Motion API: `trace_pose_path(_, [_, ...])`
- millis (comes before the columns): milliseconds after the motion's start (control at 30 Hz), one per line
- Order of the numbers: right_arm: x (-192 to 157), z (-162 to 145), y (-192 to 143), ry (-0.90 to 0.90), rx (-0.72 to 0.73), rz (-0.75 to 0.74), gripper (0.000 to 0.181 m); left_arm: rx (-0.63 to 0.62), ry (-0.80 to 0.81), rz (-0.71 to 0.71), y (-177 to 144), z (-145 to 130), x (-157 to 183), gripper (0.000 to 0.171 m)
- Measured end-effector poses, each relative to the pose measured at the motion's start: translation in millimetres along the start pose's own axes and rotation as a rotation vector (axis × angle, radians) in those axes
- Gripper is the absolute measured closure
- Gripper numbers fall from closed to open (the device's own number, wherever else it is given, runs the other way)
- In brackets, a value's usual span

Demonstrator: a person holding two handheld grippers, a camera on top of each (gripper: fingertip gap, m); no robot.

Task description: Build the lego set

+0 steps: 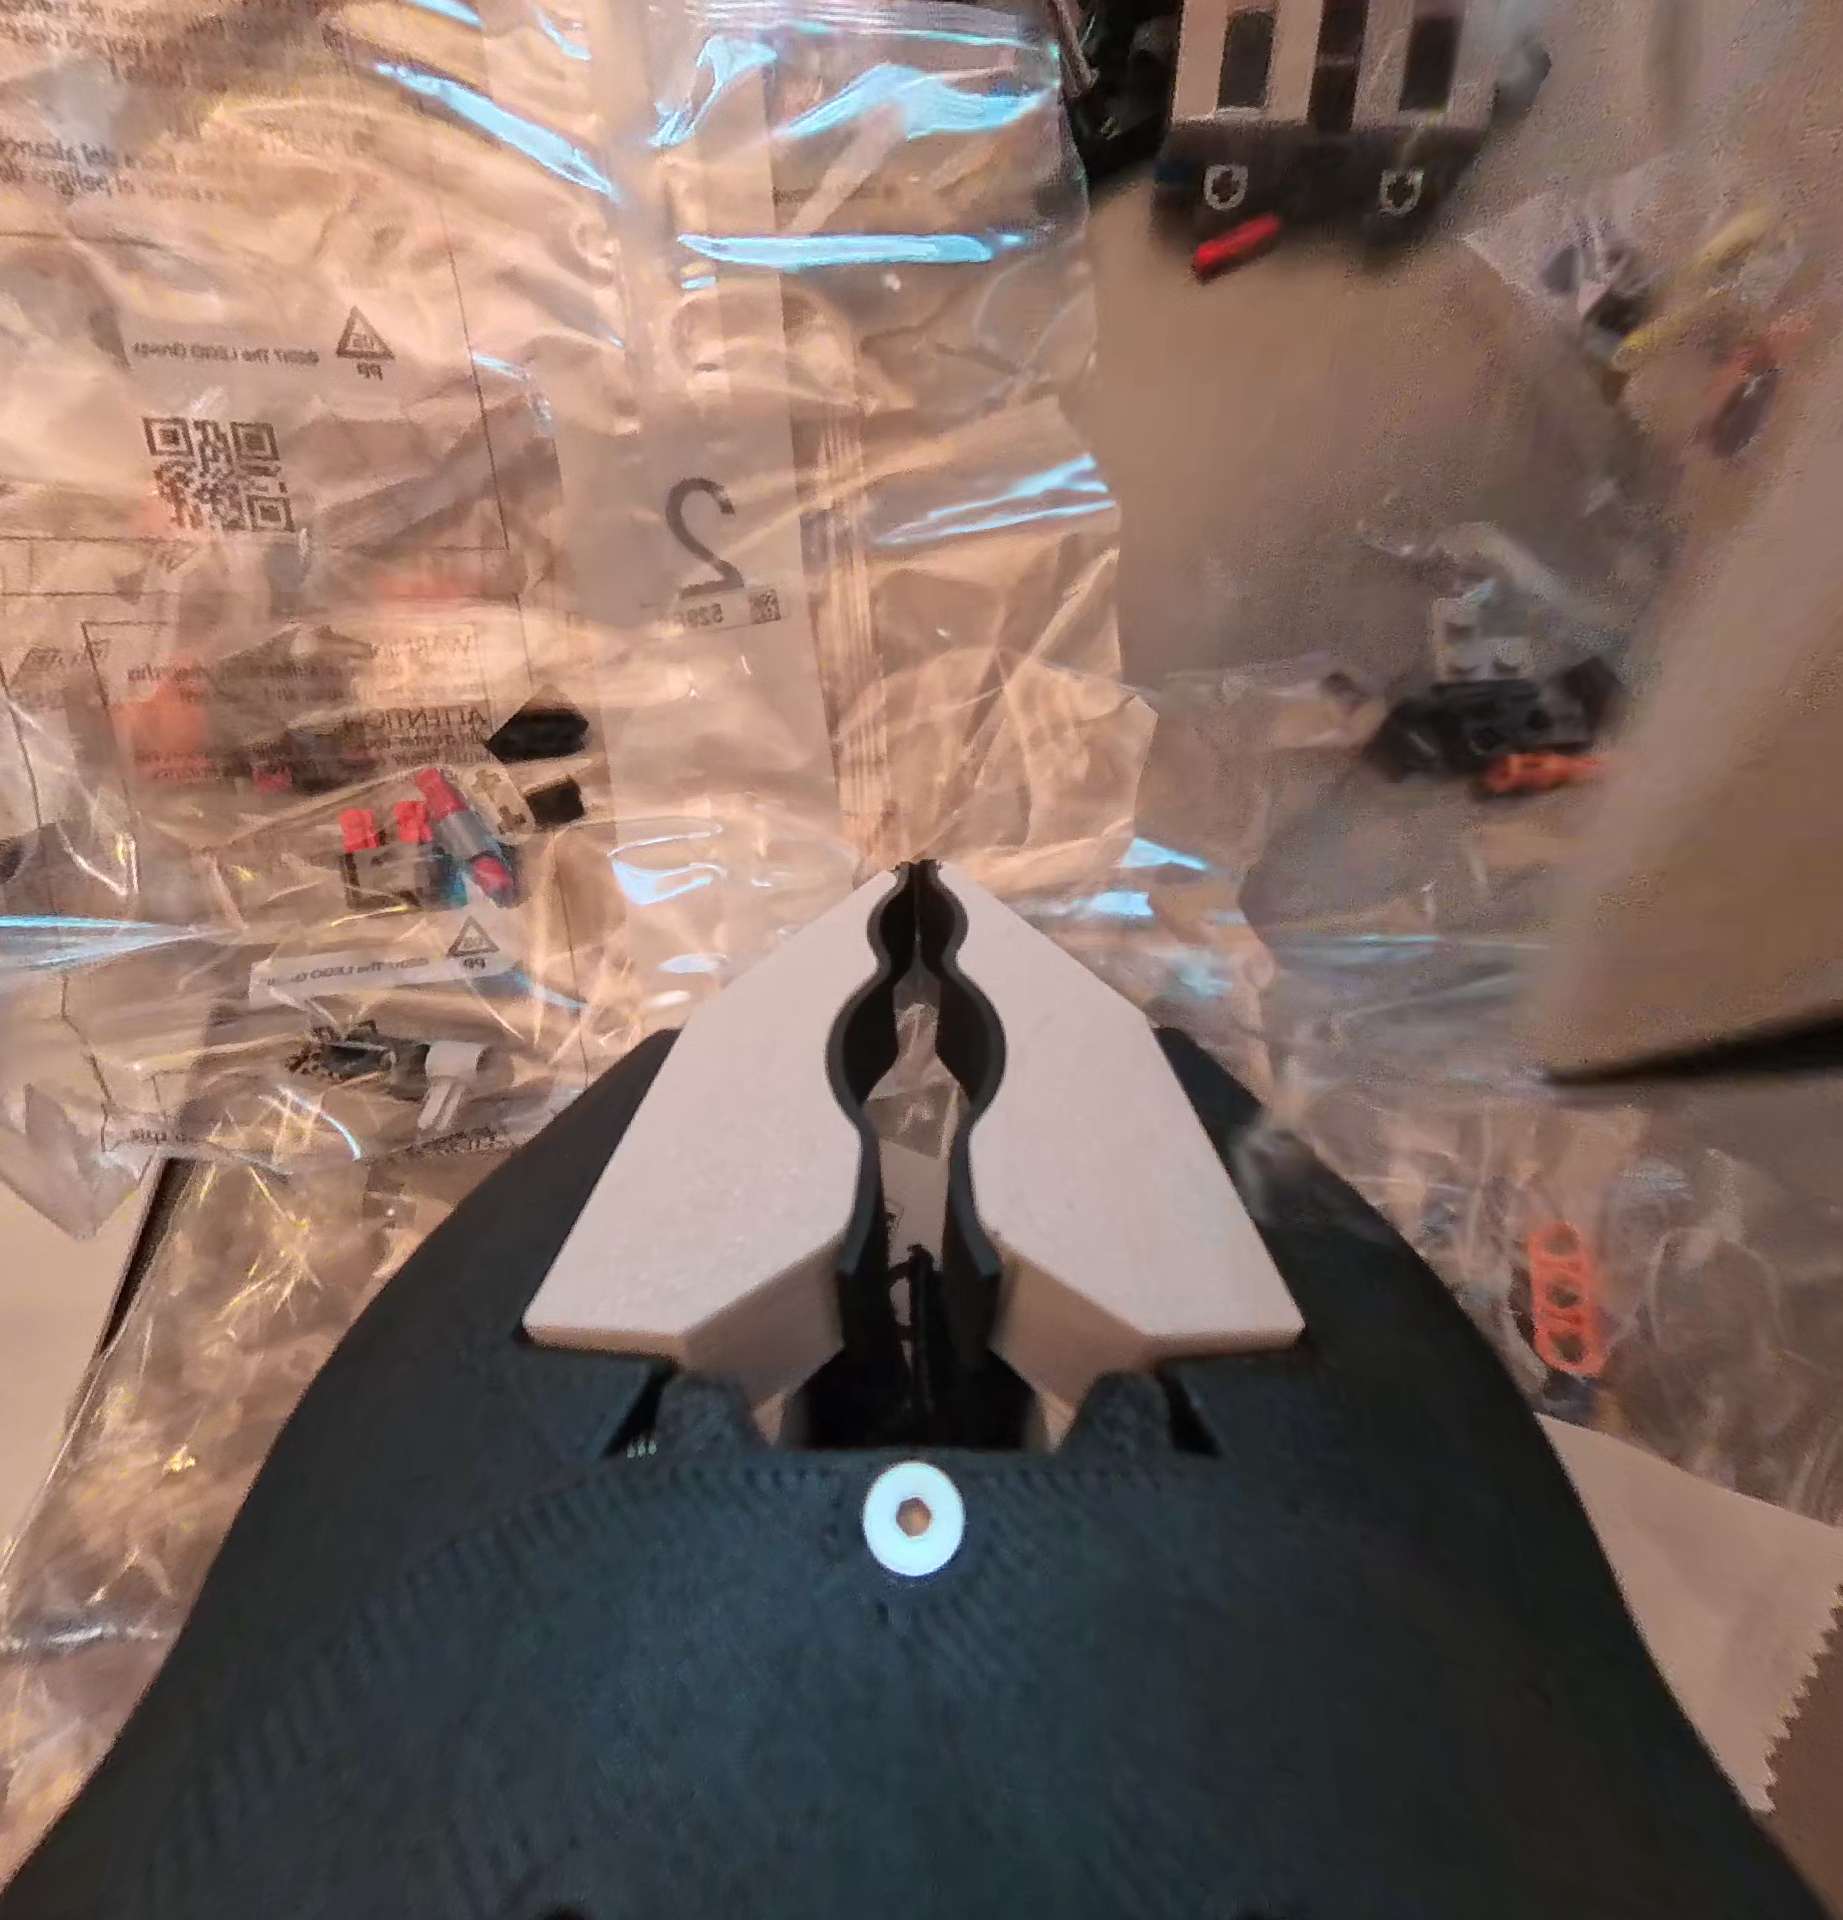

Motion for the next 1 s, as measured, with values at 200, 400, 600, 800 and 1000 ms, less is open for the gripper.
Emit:
trace_pose_path(200, [18, -16, -20, 0.063, 0.039, -0.066, 0.181, -0.009, -0.001, 0.011, 1, 2, -1, 0.171])
trace_pose_path(400, [38, -13, -52, 0.153, 0.198, -0.146, 0.181, -0.003, -0.008, 0.002, 1, 2, -1, 0.171])
trace_pose_path(600, [56, -31, -57, 0.218, 0.160, -0.219, 0.181, 0.000, -0.007, -0.002, 1, 2, -1, 0.171])
trace_pose_path(800, [65, -42, -61, 0.275, 0.159, -0.238, 0.181, 0.002, -0.010, -0.005, 1, 2, -1, 0.171])
trace_pose_path(1000, [47, -34, -54, 0.237, 0.196, -0.085, 0.181, 0.006, -0.008, -0.007, 1, 2, -1, 0.171])
Point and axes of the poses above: each gripper's, where its closed fingertips meet, y out along the fingers, z out of its top, x = y × z across the jaws, the point moved 4 cm from there along -y, back along the fingers, and after that the axes turned 7 degrees about -x, right-handed, at the moved point
